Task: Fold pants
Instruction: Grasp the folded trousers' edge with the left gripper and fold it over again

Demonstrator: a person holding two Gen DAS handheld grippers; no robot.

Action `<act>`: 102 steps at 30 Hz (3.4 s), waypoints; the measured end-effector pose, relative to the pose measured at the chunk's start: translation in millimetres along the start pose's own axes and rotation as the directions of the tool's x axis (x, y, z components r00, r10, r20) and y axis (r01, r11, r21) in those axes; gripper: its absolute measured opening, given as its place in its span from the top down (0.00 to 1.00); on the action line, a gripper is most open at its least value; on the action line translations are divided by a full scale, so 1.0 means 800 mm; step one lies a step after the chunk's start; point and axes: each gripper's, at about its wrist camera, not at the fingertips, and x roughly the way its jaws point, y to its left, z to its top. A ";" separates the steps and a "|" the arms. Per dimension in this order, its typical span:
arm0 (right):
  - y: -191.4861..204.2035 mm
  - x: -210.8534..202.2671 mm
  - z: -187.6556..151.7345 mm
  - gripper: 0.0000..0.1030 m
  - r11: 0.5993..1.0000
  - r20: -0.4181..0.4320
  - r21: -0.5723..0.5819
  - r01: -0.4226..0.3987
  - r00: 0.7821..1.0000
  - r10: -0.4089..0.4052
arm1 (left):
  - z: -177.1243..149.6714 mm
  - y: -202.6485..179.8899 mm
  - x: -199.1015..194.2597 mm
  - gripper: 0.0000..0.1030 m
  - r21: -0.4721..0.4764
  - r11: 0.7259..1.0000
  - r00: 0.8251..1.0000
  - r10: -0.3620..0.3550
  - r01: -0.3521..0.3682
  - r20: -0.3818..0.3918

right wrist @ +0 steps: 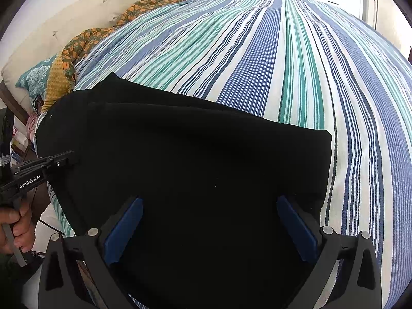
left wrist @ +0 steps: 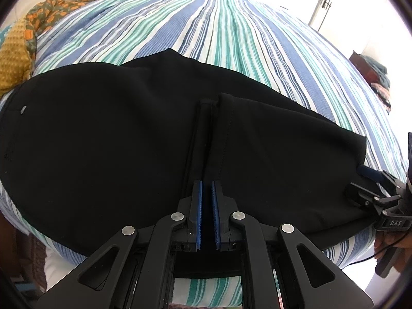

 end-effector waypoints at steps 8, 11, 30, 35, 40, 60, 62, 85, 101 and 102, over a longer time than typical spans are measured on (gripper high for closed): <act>0.015 -0.071 -0.010 0.01 0.997 0.159 0.041 0.058 0.985 -0.064 | -0.011 -0.005 -0.059 0.20 -0.046 0.996 0.994 -0.078 0.082 0.082; 0.016 -0.111 -0.020 0.00 0.996 0.245 0.028 0.082 0.966 -0.086 | -0.014 0.003 -0.080 0.20 -0.060 0.992 0.990 -0.103 0.109 0.095; -0.015 -0.133 -0.056 0.01 0.991 0.269 0.087 0.101 0.956 -0.120 | -0.056 0.377 -0.104 0.41 -0.851 0.487 0.971 0.022 0.197 0.238; -0.010 -0.129 -0.058 0.00 0.992 0.256 0.073 0.108 0.959 -0.123 | -0.060 0.406 -0.074 0.41 -0.889 0.393 0.969 -0.017 0.234 0.247; -0.013 -0.122 -0.061 0.01 0.990 0.226 0.083 0.110 0.966 -0.126 | -0.056 0.411 -0.082 0.53 -0.874 0.377 0.946 -0.019 0.305 0.322; 0.000 -0.105 -0.067 0.01 0.994 0.172 0.049 0.094 0.980 -0.101 | -0.021 0.396 -0.101 0.79 -0.805 0.517 0.946 -0.030 0.291 0.322; -0.003 -0.107 -0.067 0.00 0.994 0.179 0.062 0.091 0.979 -0.101 | -0.009 0.373 -0.133 0.80 -0.758 0.568 0.931 -0.044 0.321 0.361; -0.072 -0.178 -0.058 0.00 0.949 0.372 0.312 0.043 0.914 -0.164 | 0.049 -0.162 -0.159 0.80 0.116 0.933 0.933 -0.352 0.342 0.082; -0.155 -0.199 -0.082 0.01 0.817 0.408 0.573 -0.061 0.886 -0.220 | -0.024 -0.226 -0.173 0.15 0.525 0.851 0.984 -0.074 -0.022 0.160; -0.157 -0.197 -0.080 0.00 0.815 0.411 0.572 -0.089 0.891 -0.191 | -0.012 -0.198 -0.181 0.14 0.462 0.886 0.982 -0.056 -0.035 0.181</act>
